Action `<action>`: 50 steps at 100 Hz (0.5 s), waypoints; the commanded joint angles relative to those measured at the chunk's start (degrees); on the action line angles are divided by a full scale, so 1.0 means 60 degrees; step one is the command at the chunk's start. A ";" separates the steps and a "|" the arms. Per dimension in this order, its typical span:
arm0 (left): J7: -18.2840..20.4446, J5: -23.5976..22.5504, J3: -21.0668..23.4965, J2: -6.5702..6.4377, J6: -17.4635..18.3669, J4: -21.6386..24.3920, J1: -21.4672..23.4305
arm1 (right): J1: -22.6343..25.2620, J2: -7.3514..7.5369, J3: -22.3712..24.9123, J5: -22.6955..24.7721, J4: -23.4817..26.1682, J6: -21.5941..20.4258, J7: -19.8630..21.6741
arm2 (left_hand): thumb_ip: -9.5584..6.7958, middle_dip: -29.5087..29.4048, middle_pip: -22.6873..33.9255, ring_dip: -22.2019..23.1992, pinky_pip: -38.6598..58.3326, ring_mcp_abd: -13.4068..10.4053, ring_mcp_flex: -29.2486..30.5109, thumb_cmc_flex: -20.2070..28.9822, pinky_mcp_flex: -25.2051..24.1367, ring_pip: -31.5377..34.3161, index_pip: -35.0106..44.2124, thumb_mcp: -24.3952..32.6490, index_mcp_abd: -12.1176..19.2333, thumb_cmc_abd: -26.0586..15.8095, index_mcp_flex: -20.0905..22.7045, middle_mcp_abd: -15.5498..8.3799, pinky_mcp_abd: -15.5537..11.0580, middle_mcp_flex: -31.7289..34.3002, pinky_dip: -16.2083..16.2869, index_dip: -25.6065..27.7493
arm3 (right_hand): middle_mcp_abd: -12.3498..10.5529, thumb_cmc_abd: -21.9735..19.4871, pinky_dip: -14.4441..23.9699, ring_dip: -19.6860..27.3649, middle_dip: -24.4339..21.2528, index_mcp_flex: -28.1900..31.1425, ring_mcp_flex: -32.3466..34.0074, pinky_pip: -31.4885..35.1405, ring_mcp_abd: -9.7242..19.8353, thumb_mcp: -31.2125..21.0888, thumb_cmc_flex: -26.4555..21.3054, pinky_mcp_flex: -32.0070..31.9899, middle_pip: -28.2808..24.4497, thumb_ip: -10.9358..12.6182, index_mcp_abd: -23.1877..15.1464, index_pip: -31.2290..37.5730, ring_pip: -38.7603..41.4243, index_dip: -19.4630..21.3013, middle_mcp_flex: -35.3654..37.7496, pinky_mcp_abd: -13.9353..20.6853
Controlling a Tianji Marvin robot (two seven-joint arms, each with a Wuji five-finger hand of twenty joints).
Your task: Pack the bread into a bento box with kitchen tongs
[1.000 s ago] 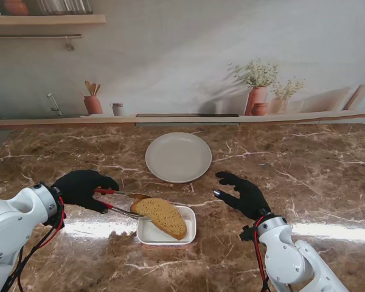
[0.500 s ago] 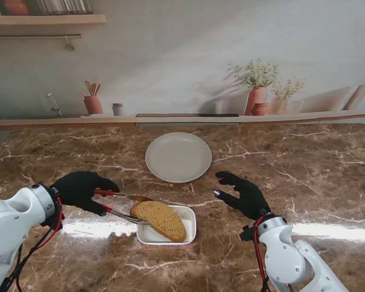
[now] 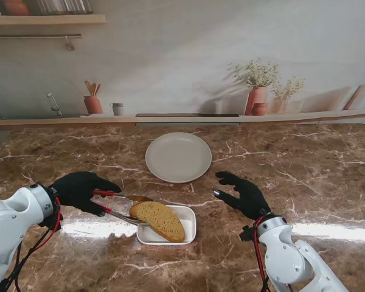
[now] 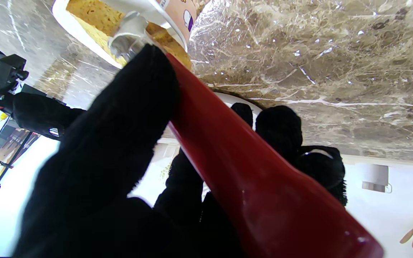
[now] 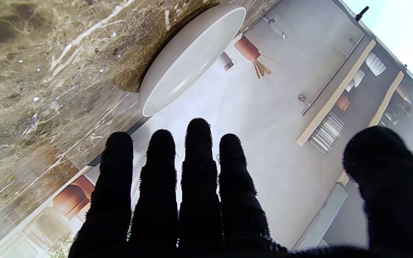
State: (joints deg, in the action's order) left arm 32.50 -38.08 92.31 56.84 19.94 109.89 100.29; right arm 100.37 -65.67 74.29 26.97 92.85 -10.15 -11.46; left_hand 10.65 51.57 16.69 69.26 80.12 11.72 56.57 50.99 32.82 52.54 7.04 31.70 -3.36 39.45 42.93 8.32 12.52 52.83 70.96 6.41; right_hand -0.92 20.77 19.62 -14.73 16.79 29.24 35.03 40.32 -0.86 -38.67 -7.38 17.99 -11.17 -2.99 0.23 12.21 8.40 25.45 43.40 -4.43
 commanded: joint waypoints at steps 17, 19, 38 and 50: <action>0.0127 0.0109 0.0015 -0.0069 -0.0058 0.0059 0.0008 | 0.0062 -0.0030 -0.0022 -0.0038 -0.0003 0.0090 0.0113 | -0.0374 0.0162 0.0862 -0.0332 -0.0149 -0.0226 0.0148 0.0219 -0.0002 -0.0530 -0.0024 0.2131 0.0352 -0.0370 -0.0222 -0.1316 -0.0417 0.0521 -0.0172 0.0061 | -0.0125 -0.0198 0.0268 -0.0109 0.0116 0.0011 0.0188 0.0020 -0.0041 -0.0077 -0.0303 -0.0099 0.0013 0.0199 -0.0240 0.0025 0.0078 -0.0105 0.0109 0.0011; 0.0131 0.0122 0.0016 -0.0069 -0.0069 0.0059 0.0010 | 0.0062 -0.0029 -0.0023 -0.0040 -0.0001 0.0093 0.0117 | -0.0381 0.0181 0.0882 -0.0369 -0.0161 -0.0223 0.0163 0.0168 0.0020 -0.0588 -0.0017 0.2165 0.0323 -0.0337 -0.0219 -0.1305 -0.0418 0.0515 -0.0195 0.0065 | -0.0132 -0.0202 0.0269 -0.0109 0.0115 0.0012 0.0188 0.0020 -0.0040 -0.0079 -0.0306 -0.0099 0.0017 0.0199 -0.0234 0.0026 0.0078 -0.0105 0.0101 0.0010; 0.0027 0.0203 0.0022 -0.0039 -0.0190 0.0015 0.0042 | 0.0054 -0.0033 -0.0020 -0.0032 -0.0002 0.0090 0.0101 | -0.0343 0.0249 0.0966 -0.0429 -0.0157 -0.0245 0.0210 0.0019 0.0092 -0.0671 -0.0015 0.2241 0.0270 -0.0356 -0.0196 -0.1298 -0.0384 0.0534 -0.0244 0.0067 | -0.0141 -0.0192 0.0271 -0.0112 0.0116 0.0020 0.0203 0.0021 -0.0049 -0.0088 -0.0321 -0.0104 0.0017 0.0197 -0.0242 0.0034 0.0085 -0.0107 0.0099 0.0012; -0.0186 0.0149 -0.0014 -0.0001 -0.0182 -0.0031 0.0045 | 0.0041 -0.0035 -0.0022 -0.0031 -0.0011 0.0082 0.0089 | -0.0304 0.0317 0.1035 -0.0432 -0.0112 -0.0262 0.0238 -0.0037 0.0157 -0.0666 -0.0011 0.2257 0.0236 -0.0426 -0.0155 -0.1285 -0.0391 0.0535 -0.0252 0.0067 | -0.0134 -0.0203 0.0273 -0.0110 0.0116 0.0015 0.0191 0.0024 -0.0039 -0.0097 -0.0308 -0.0098 0.0016 0.0194 -0.0236 0.0034 0.0080 -0.0110 0.0102 0.0007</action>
State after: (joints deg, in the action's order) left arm 32.16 -37.01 92.42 56.65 19.04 109.93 100.30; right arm 100.31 -65.67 74.22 27.00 92.89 -9.97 -11.56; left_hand 10.62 51.57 16.69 67.23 79.44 11.49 56.63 48.77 32.86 49.73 7.02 34.81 -3.27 40.19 42.90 8.33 12.44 52.83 70.20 6.27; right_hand -0.92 20.76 19.62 -14.73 16.79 29.24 35.03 40.32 -0.86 -38.67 -7.38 17.99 -11.17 -2.99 0.23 12.21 8.40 25.45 43.40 -4.43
